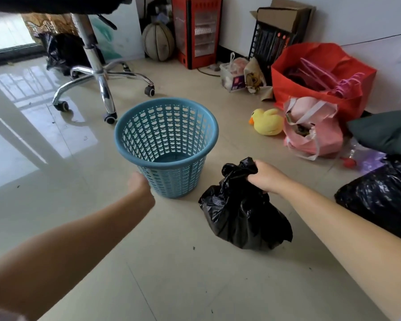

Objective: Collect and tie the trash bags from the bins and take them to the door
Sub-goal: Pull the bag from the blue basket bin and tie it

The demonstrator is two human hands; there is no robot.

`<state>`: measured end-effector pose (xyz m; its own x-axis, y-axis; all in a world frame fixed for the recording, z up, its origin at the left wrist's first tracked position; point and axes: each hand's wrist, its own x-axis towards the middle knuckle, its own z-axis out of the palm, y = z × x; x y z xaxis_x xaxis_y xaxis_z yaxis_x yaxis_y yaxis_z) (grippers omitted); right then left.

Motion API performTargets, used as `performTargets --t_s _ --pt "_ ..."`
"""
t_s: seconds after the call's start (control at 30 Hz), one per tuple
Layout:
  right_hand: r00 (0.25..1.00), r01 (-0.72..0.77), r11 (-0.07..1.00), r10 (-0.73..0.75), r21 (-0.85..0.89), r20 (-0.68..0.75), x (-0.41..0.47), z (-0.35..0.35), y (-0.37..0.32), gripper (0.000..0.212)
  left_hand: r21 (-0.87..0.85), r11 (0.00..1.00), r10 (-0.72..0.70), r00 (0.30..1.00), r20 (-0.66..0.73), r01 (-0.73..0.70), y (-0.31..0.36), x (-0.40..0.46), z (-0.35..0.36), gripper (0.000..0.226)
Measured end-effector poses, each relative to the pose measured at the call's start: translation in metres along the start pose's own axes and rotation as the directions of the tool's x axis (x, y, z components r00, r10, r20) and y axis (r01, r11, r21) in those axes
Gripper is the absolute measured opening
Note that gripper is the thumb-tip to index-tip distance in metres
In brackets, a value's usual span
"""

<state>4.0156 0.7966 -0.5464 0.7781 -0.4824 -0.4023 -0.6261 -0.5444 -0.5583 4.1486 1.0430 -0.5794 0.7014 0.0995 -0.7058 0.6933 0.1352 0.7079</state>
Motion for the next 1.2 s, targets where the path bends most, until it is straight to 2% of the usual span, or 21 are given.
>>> performTargets --t_s 0.07,0.1,0.17,0.2,0.23,0.27,0.3,0.37,0.47,0.53,0.6,0.7,0.8,0.87,0.93,1.03,1.1,1.13,1.17,1.2 --pt "0.995 -0.005 0.999 0.001 0.037 0.103 -0.007 -0.005 -0.001 0.046 0.177 0.984 -0.044 0.985 0.169 0.014 -0.023 -0.025 0.011 0.02" --pt "0.986 -0.016 0.995 -0.001 0.102 0.168 -0.012 -0.009 -0.003 0.051 0.269 0.963 -0.057 0.953 0.296 -0.026 -0.032 -0.038 0.018 0.015" --pt "0.949 -0.049 0.961 -0.041 0.273 0.314 -0.021 -0.018 -0.009 0.055 0.43 0.866 -0.042 0.82 0.571 -0.255 -0.039 -0.064 0.032 0.045" --pt "0.927 -0.055 0.943 -0.074 0.328 0.368 -0.026 -0.023 -0.011 0.053 0.475 0.767 -0.024 0.721 0.692 -0.43 -0.041 -0.076 0.039 0.062" --pt "0.912 -0.048 0.935 -0.103 0.351 0.398 -0.028 -0.027 -0.013 0.05 0.487 0.628 -0.006 0.622 0.783 -0.607 -0.042 -0.087 0.044 0.075" --pt "0.906 -0.037 0.934 -0.118 0.354 0.406 -0.03 -0.031 -0.013 0.048 0.476 0.467 0.006 0.541 0.841 -0.746 -0.041 -0.095 0.048 0.082" --pt "0.91 -0.028 0.938 -0.12 0.346 0.397 -0.031 -0.035 -0.013 0.046 0.46 0.332 0.001 0.488 0.873 -0.823 -0.039 -0.1 0.051 0.086" --pt "0.927 -0.041 0.944 -0.088 0.329 0.366 -0.032 -0.041 -0.01 0.044 0.458 0.222 -0.071 0.454 0.888 -0.861 -0.032 -0.103 0.051 0.084" --pt "0.945 -0.064 0.951 -0.04 0.303 0.325 -0.033 -0.05 -0.005 0.037 0.44 0.163 -0.142 0.42 0.896 -0.883 -0.025 -0.106 0.048 0.074" --pt "0.97 -0.05 0.96 -0.019 0.276 0.243 -0.032 -0.053 -0.004 0.031 0.404 0.175 -0.114 0.389 0.914 -0.898 -0.02 -0.11 0.047 0.071" --pt "0.992 -0.001 0.975 -0.027 0.22 0.124 -0.03 -0.052 -0.005 0.023 0.364 0.14 -0.04 0.362 0.931 -0.921 -0.018 -0.115 0.048 0.076" --pt "0.994 0.113 0.992 -0.113 0.059 -0.009 -0.029 -0.048 -0.012 0.017 0.346 -0.058 -0.009 0.347 0.938 -0.937 -0.027 -0.123 0.053 0.077" --pt "0.98 0.179 0.982 -0.183 -0.052 -0.078 -0.027 -0.053 -0.015 0.019 0.32 -0.303 -0.026 0.343 0.939 -0.898 -0.031 -0.113 0.058 0.043" --pt "0.981 0.162 0.98 -0.173 -0.114 -0.086 -0.029 -0.066 -0.011 0.023 0.388 -0.296 0.073 0.384 0.92 -0.873 -0.022 -0.098 0.058 0.033" --pt "0.996 0.092 0.986 -0.09 -0.141 0.014 -0.035 -0.082 -0.004 0.029 0.48 -0.183 0.233 0.436 0.869 -0.858 -0.006 -0.083 0.055 0.03" --pt "0.948 -0.007 0.986 0.059 -0.164 0.312 -0.047 -0.099 0.003 0.026 0.522 0.084 0.468 0.496 0.731 -0.849 0.023 -0.075 0.051 0.031" --pt "0.918 -0.003 0.96 0.113 -0.28 0.38 -0.045 -0.101 0.006 0.022 0.45 0.309 0.512 0.545 0.663 -0.838 0.037 -0.077 0.054 0.034" --pt "0.923 0.008 0.927 0.138 -0.376 0.36 -0.044 -0.101 0.004 0.02 0.412 0.377 0.518 0.558 0.649 -0.83 0.043 -0.078 0.056 0.037" --pt "0.932 0.017 0.883 0.156 -0.47 0.327 -0.043 -0.1 0.0 0.02 0.393 0.386 0.527 0.549 0.649 -0.834 0.048 -0.08 0.058 0.04" --pt "0.944 0.035 0.837 0.152 -0.545 0.294 -0.041 -0.099 -0.004 0.021 0.397 0.343 0.535 0.525 0.662 -0.851 0.052 -0.081 0.058 0.044"
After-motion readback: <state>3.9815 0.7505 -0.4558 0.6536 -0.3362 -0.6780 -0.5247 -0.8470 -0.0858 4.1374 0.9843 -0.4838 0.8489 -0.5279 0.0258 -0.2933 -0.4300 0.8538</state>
